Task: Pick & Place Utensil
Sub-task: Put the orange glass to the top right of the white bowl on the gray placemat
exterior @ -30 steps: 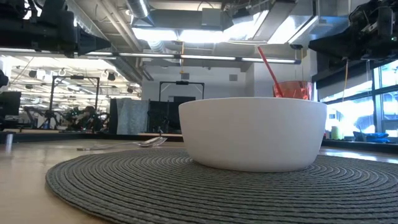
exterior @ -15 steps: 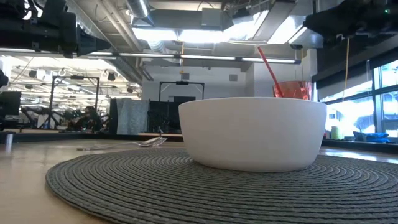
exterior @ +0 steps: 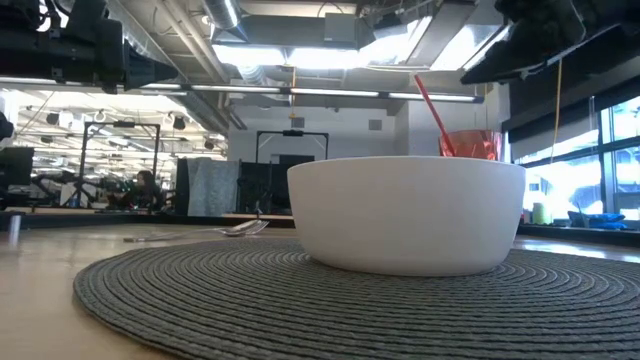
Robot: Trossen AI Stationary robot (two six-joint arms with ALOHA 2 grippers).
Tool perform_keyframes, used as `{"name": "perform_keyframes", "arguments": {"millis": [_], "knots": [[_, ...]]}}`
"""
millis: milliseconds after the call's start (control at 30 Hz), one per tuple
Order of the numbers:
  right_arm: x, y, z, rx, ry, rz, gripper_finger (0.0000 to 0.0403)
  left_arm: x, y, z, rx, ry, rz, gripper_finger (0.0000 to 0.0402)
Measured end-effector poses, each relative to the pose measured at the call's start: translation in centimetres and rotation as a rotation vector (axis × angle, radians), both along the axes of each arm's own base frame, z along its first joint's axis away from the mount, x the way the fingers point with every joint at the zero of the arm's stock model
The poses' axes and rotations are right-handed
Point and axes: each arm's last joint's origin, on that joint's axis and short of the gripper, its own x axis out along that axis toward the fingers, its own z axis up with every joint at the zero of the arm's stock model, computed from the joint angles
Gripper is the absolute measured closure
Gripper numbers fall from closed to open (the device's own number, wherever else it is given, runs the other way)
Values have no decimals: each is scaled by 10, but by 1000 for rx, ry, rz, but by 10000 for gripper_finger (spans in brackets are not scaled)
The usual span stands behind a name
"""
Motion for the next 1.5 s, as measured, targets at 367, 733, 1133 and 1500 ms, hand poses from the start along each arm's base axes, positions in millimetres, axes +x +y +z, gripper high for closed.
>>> {"name": "perform_keyframes", "arguments": {"millis": [367, 733, 1133, 1500], "knots": [[4, 0, 32, 96, 114, -42, 171, 0, 0, 0, 0, 0, 0, 399], [12, -2, 27, 144, 421, -51, 171, 0, 0, 0, -3, -1, -1, 398], [36, -10, 4, 56, 591, -89, 171, 0, 0, 0, 0, 1, -1, 397], [48, -13, -8, 70, 660, -87, 171, 0, 0, 0, -1, 1, -1, 396]]}}
